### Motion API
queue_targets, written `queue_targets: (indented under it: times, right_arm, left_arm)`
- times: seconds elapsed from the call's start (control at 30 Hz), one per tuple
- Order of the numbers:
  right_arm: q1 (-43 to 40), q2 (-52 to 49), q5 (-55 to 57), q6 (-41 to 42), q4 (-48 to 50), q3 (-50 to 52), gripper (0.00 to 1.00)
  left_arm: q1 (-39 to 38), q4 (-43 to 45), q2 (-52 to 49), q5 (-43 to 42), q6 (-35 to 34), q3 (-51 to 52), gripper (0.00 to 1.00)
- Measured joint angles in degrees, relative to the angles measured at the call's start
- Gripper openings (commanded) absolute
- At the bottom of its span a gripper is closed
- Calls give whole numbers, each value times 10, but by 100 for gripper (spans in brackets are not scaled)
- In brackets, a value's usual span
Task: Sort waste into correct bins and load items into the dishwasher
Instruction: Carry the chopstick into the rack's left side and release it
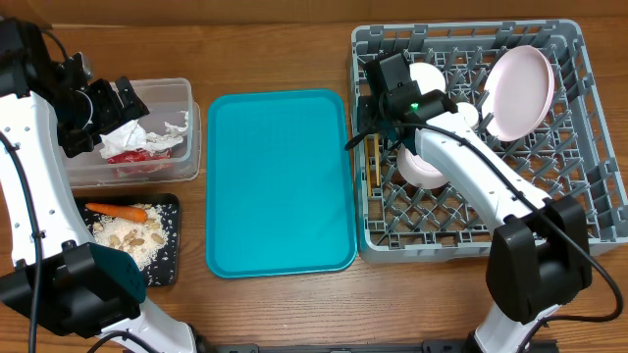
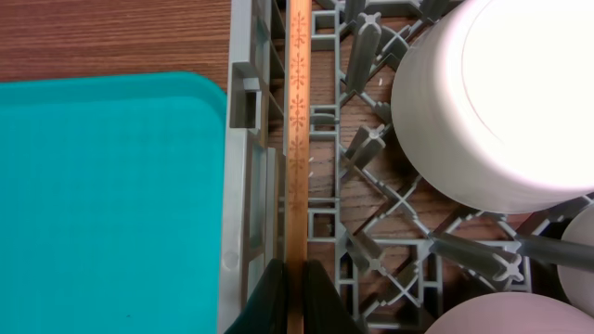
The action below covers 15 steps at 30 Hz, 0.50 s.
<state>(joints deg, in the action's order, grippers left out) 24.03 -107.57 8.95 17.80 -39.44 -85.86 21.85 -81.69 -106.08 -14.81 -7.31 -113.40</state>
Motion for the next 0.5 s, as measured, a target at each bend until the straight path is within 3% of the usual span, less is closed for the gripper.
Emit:
queue_targets:
  times: [0.5]
  right_arm:
    - [0, -36, 0, 2, 13, 1, 5]
  left_arm:
    - [0, 0, 0, 0, 0, 0, 100]
